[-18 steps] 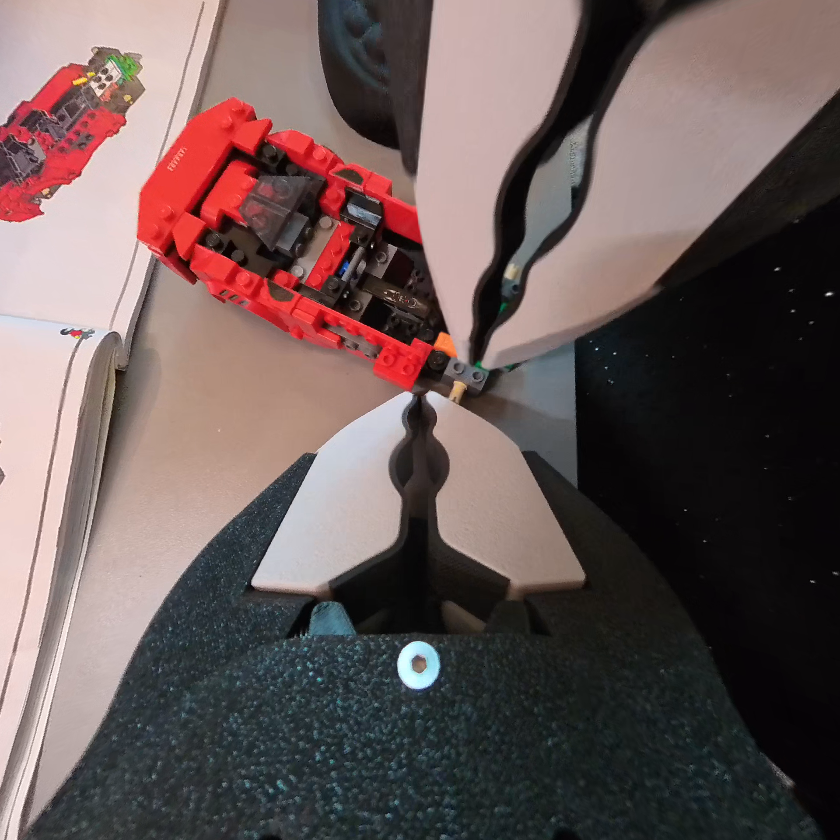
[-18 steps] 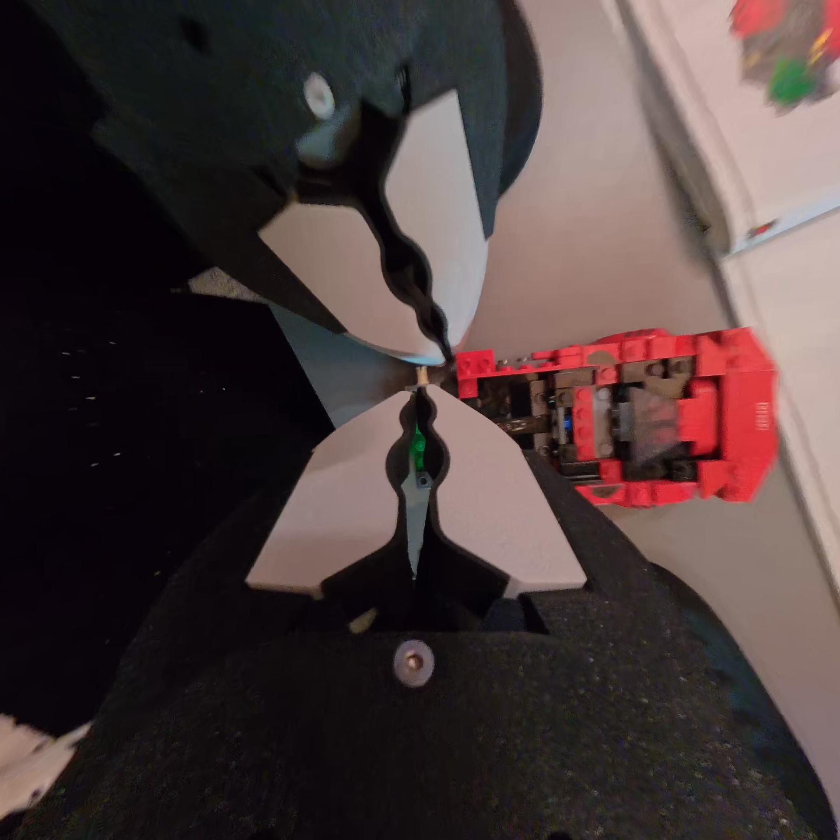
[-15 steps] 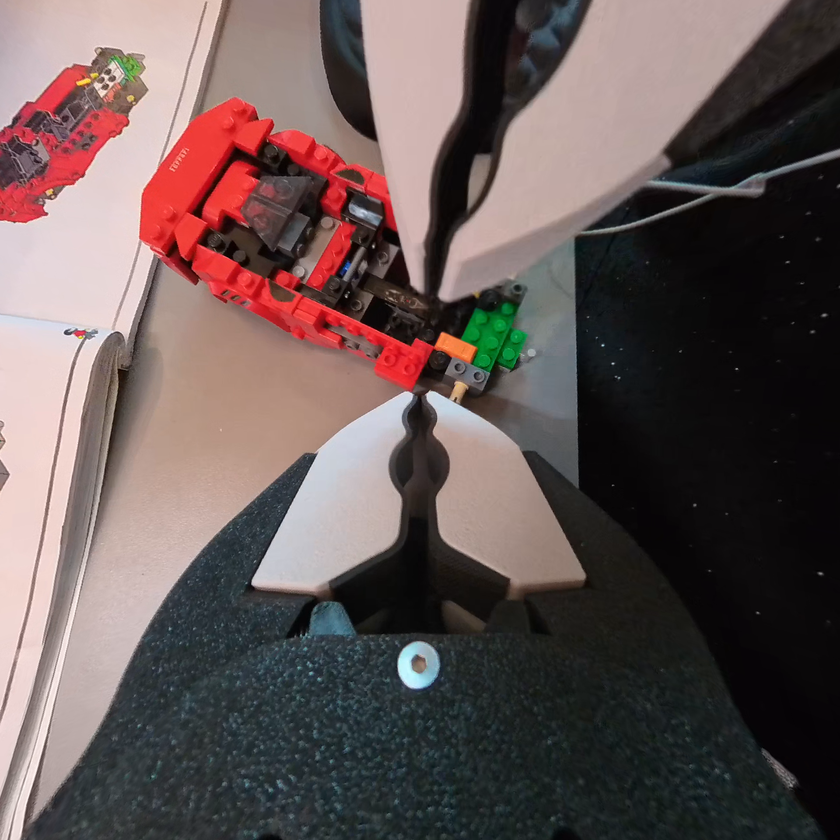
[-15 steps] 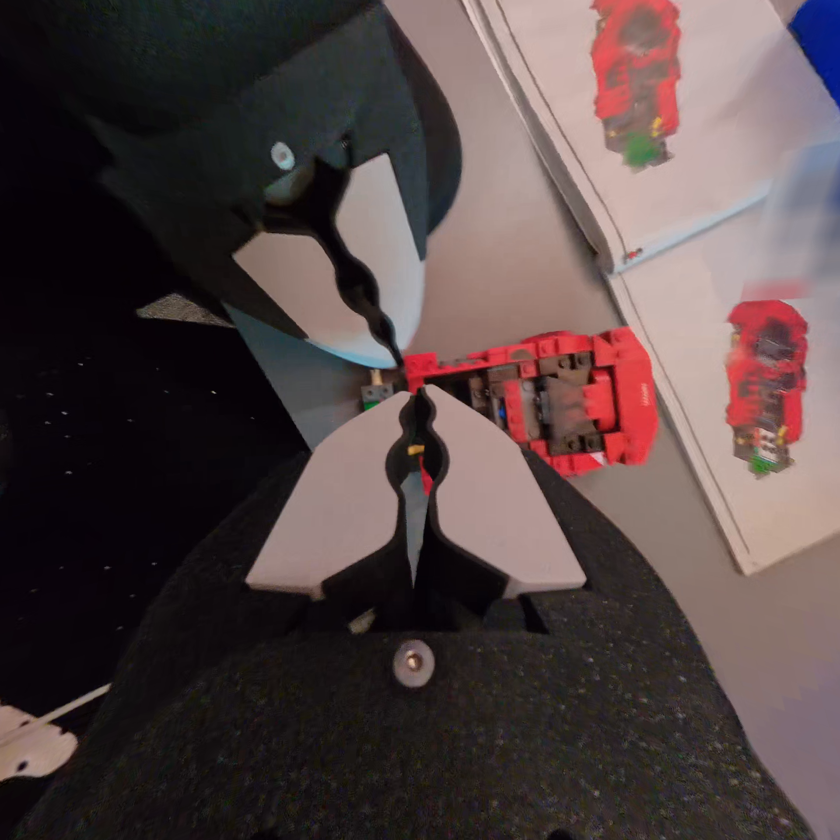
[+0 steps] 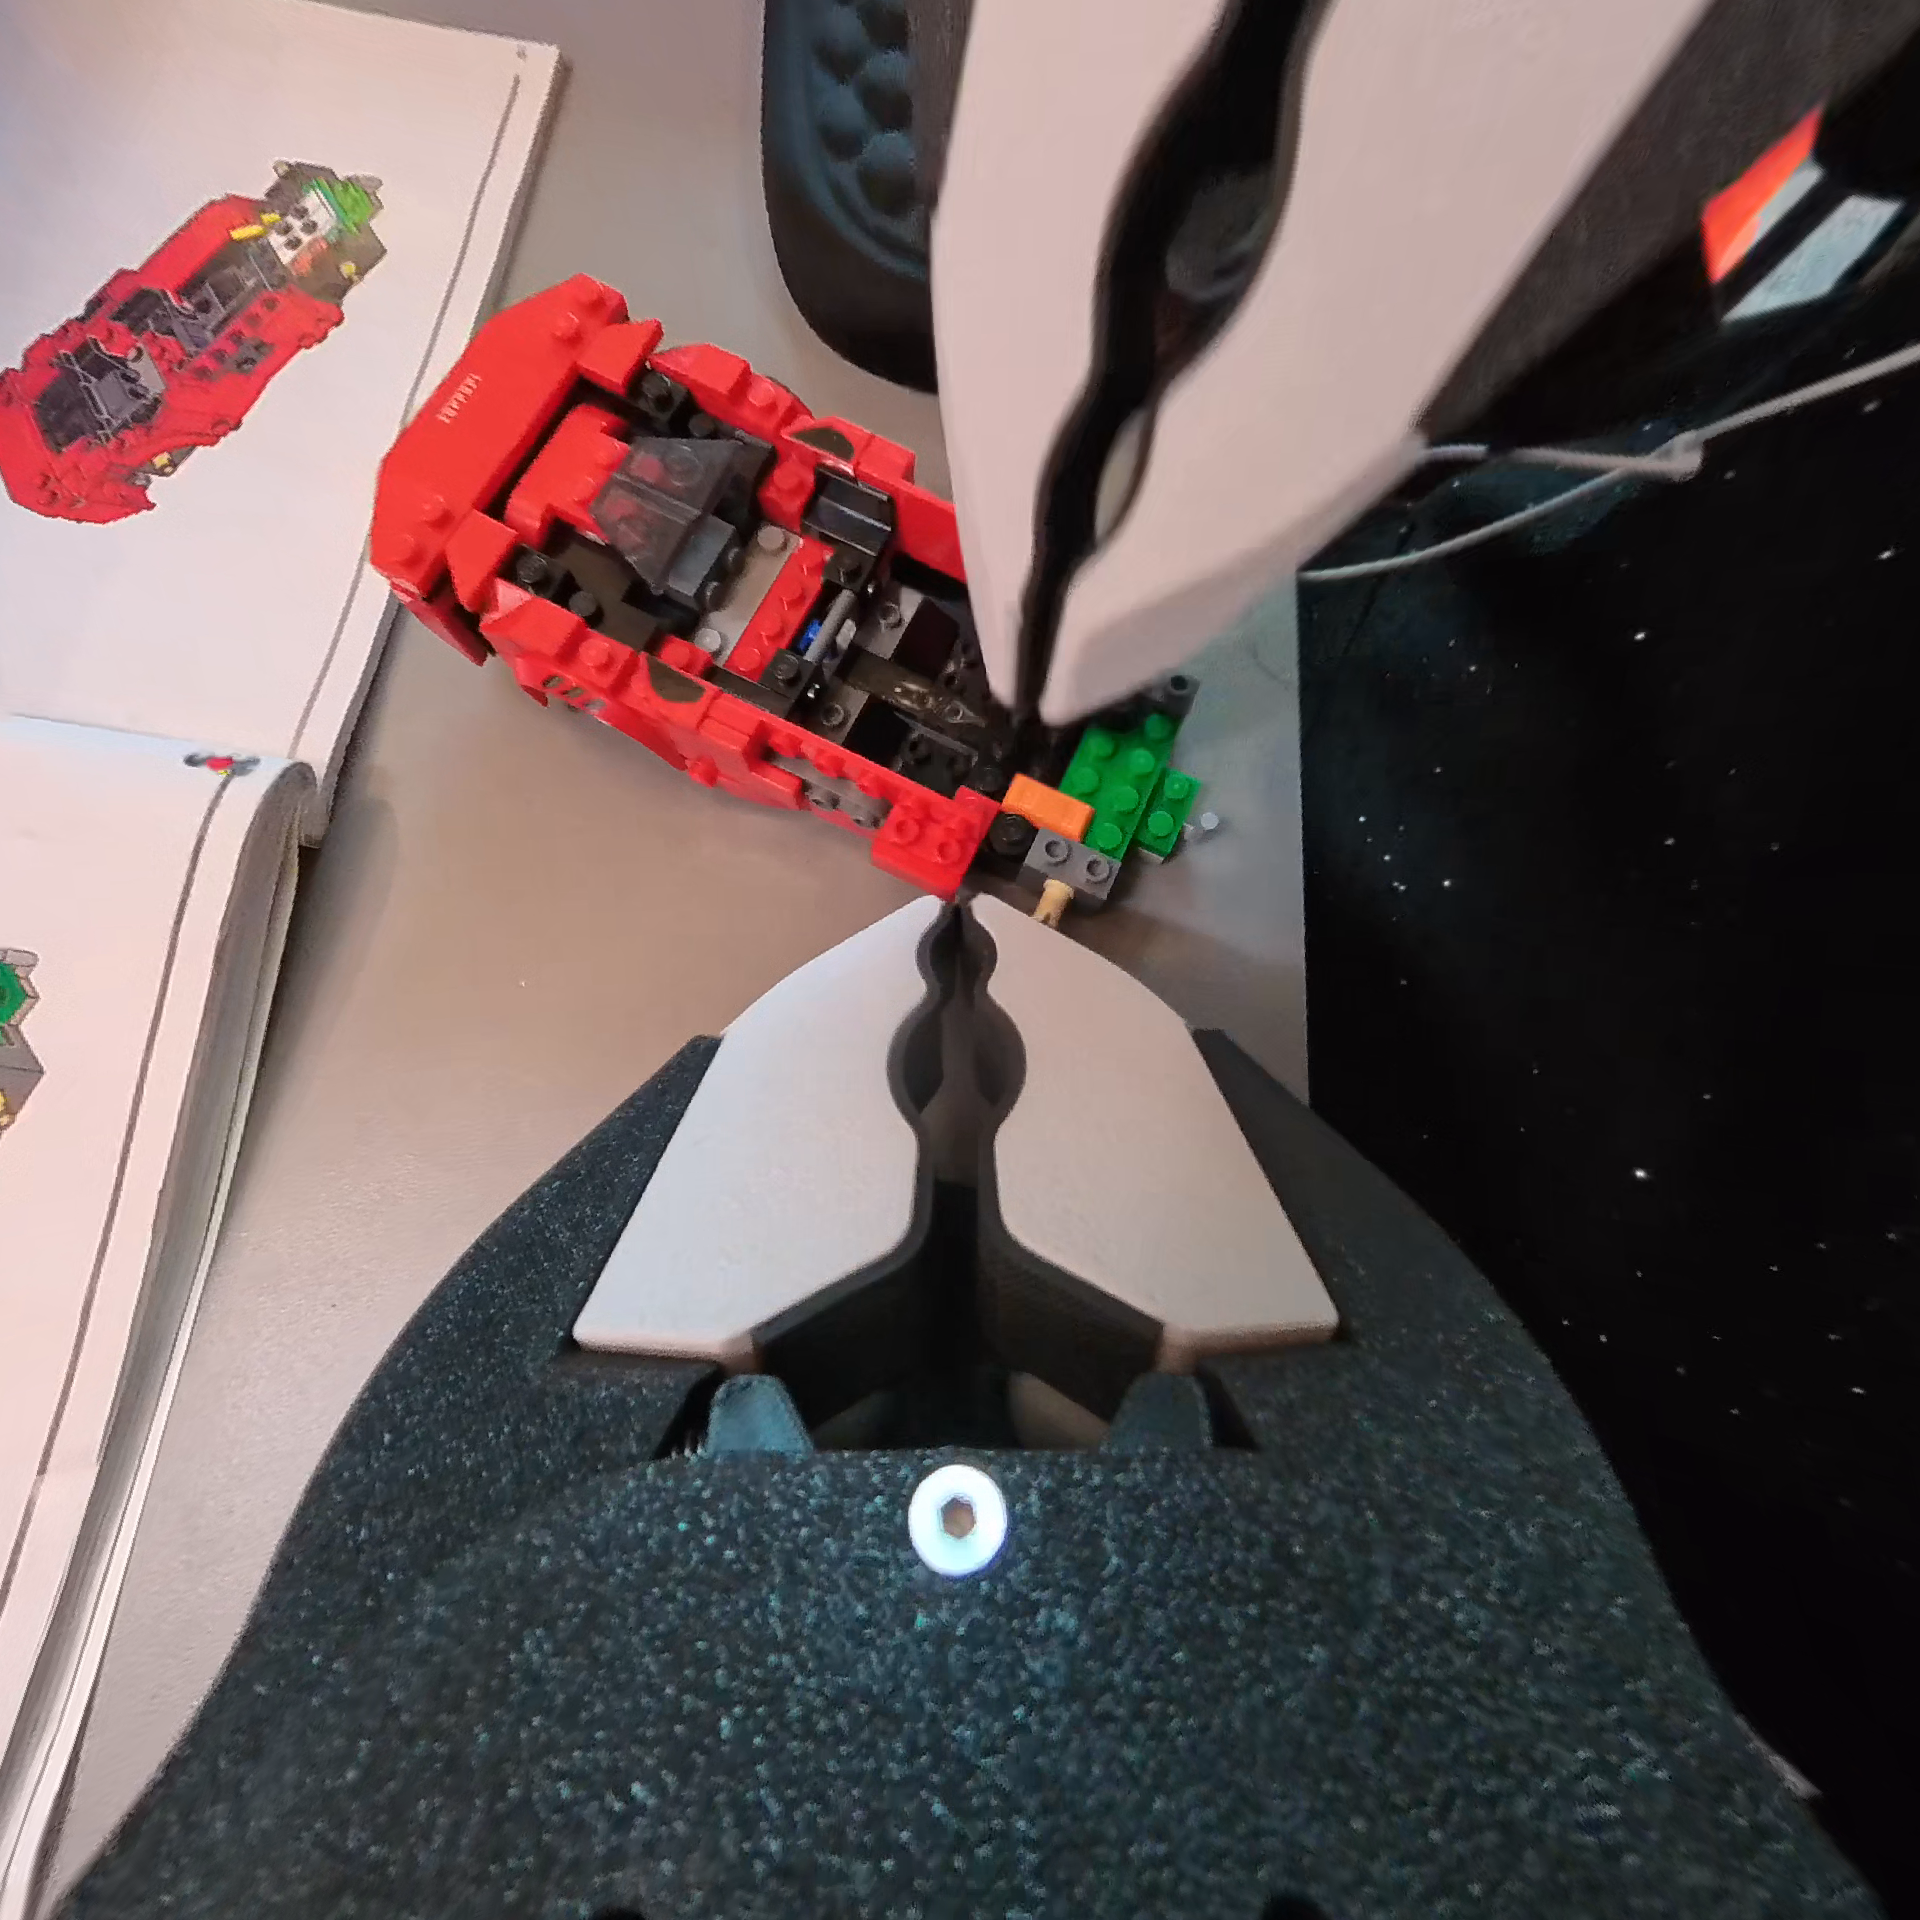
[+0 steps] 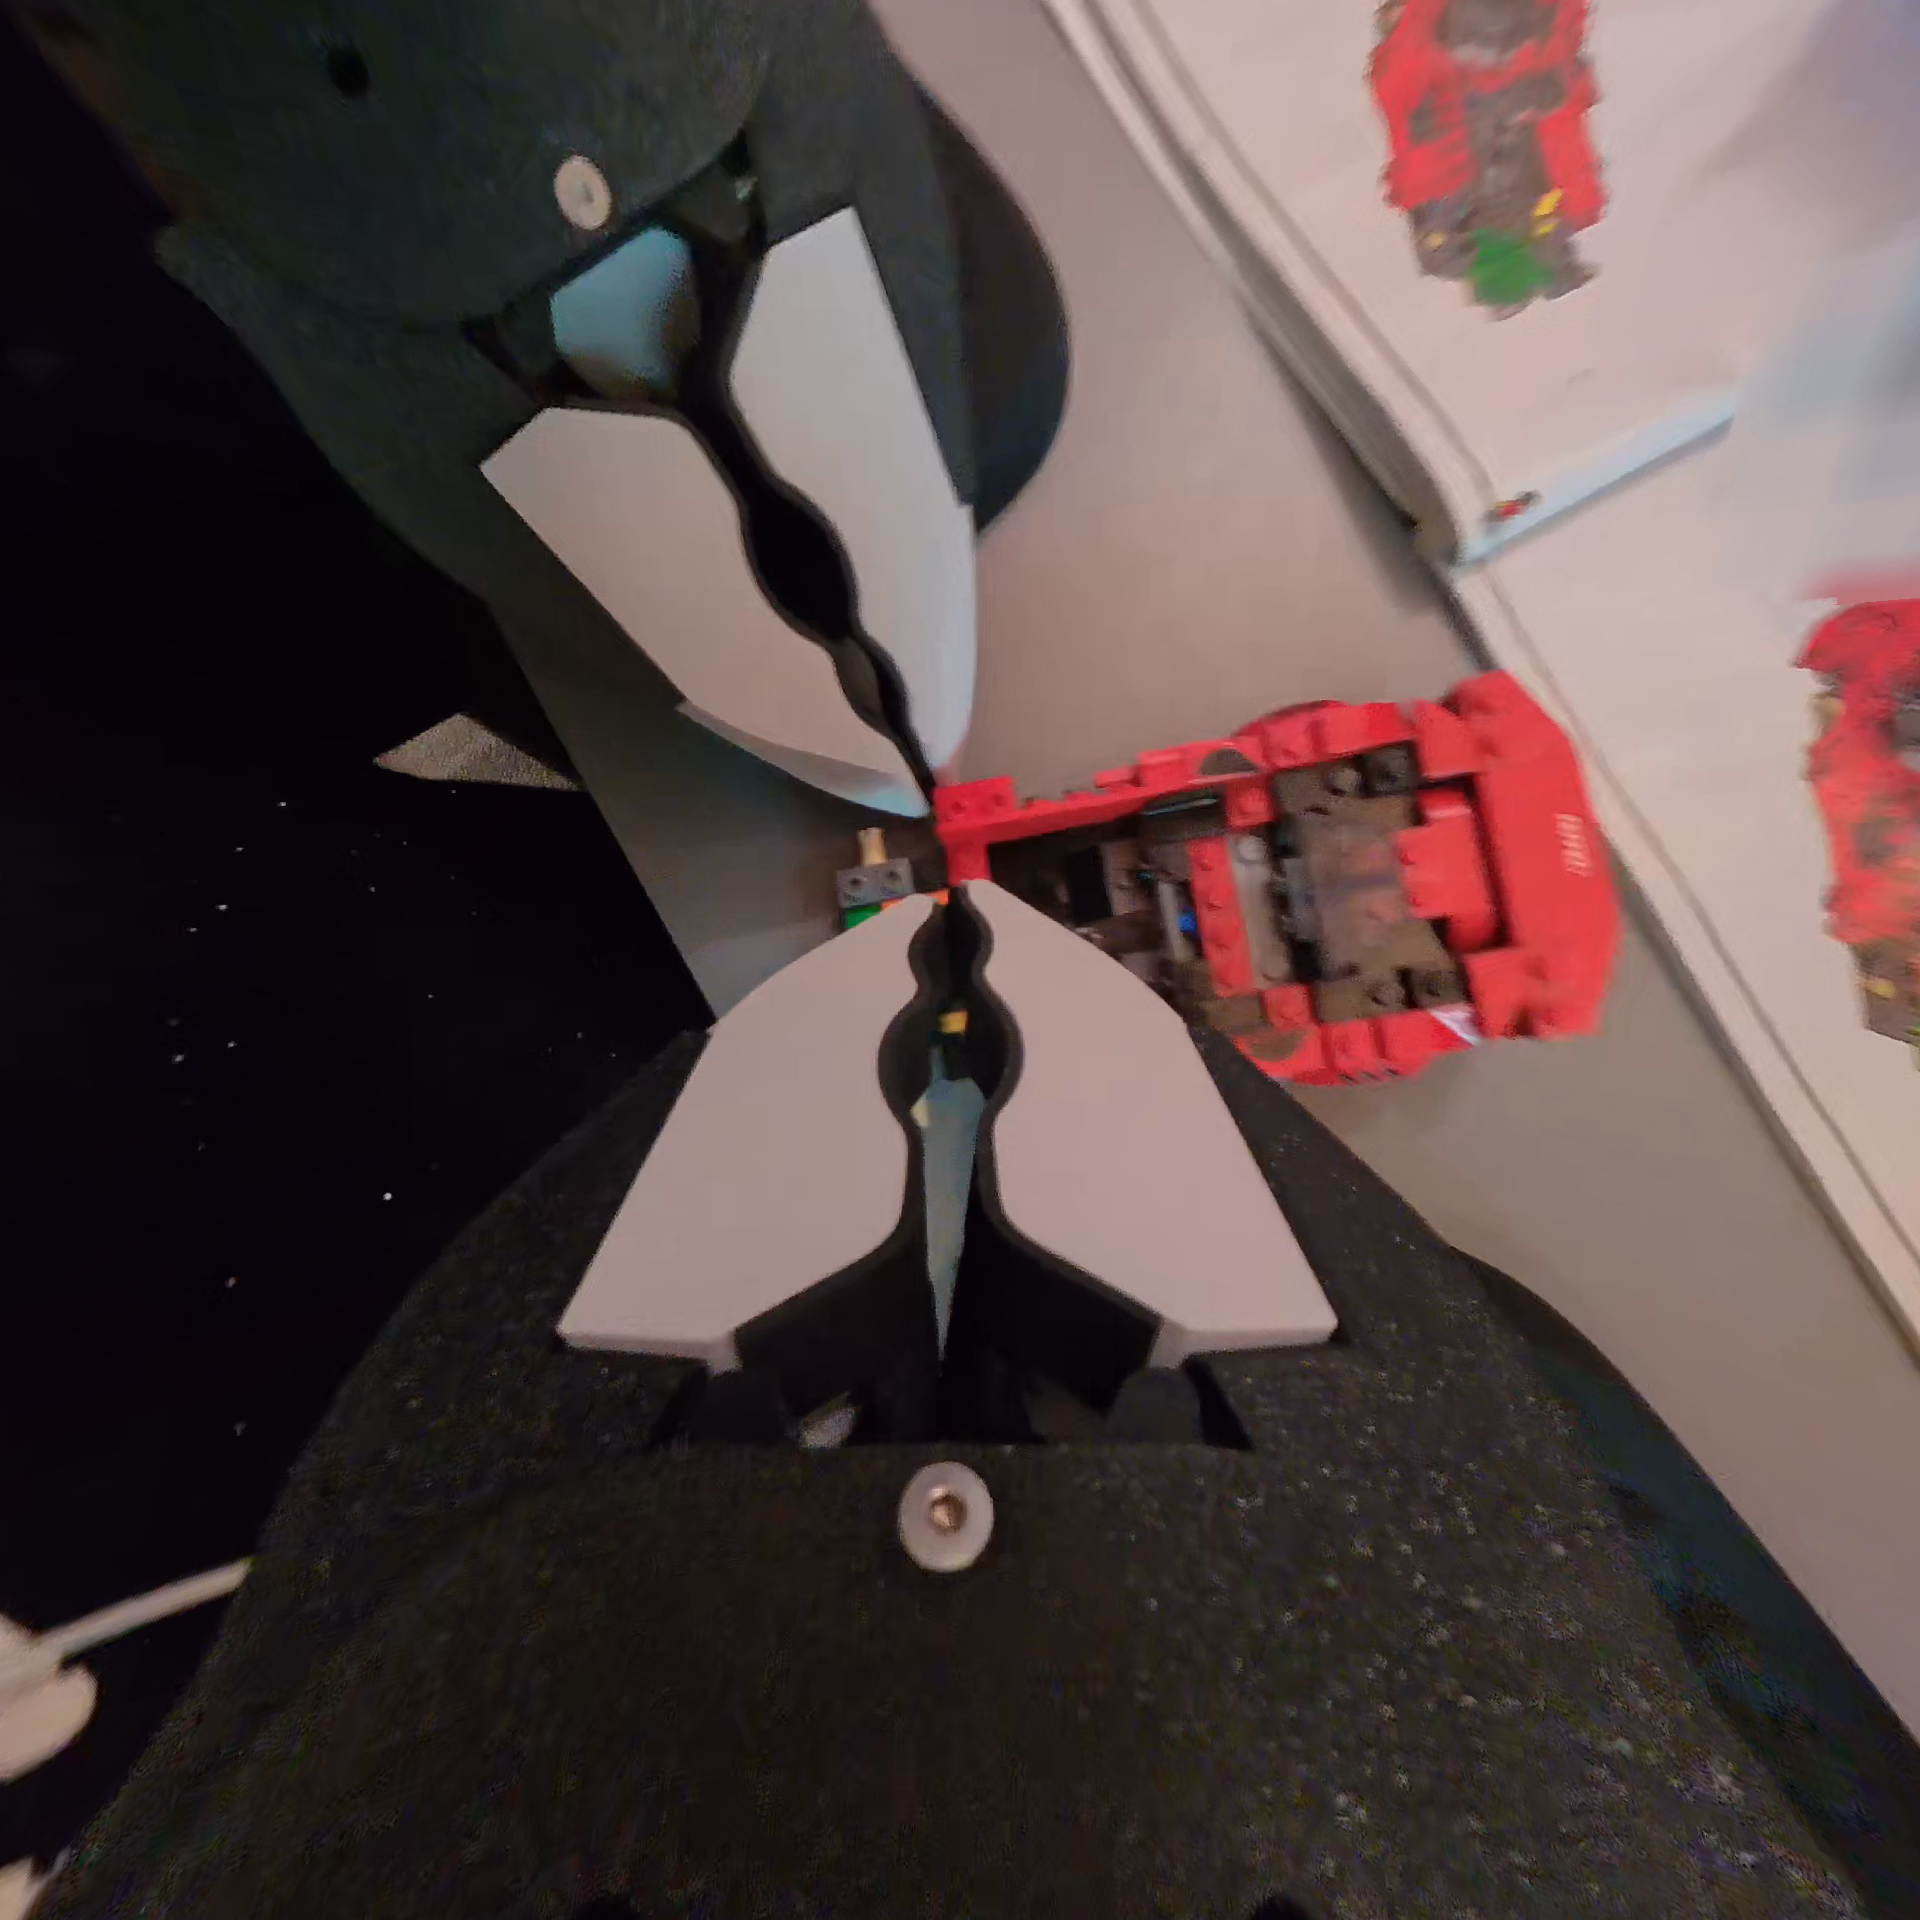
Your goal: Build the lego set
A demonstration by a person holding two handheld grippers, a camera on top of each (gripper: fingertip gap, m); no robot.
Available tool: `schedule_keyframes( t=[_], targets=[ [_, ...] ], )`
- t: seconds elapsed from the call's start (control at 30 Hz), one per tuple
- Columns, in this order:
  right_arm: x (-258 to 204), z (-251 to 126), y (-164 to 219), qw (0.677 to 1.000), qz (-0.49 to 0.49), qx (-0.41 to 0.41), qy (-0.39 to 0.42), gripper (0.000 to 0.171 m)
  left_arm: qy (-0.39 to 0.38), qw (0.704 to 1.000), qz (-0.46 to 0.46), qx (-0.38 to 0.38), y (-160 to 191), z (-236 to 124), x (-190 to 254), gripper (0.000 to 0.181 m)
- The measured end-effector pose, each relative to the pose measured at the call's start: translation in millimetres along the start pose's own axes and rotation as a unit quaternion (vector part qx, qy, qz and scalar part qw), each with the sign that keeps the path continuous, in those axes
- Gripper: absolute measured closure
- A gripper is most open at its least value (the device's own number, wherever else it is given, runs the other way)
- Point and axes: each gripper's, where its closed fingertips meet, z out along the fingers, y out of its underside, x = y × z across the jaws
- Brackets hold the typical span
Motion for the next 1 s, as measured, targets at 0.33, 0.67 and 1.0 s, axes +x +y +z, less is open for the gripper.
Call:
schedule_keyframes(
  t=[0.33,0.67,1.0],
  targets=[
    [41,-32,41,0.996,0.091,-0.016,-0.020,0.111,-0.004,0.997,-0.056,0.047,-14,-17,-15,0.161],
    [42,-5,31,0.990,0.105,-0.010,-0.092,0.103,0.070,0.995,-0.063,-0.020,-19,6,-1,0.146],
    [52,3,17,0.979,0.009,-0.070,-0.191,0.107,0.089,0.994,-0.061,-0.033,-22,14,24,0.150]
  ],
)
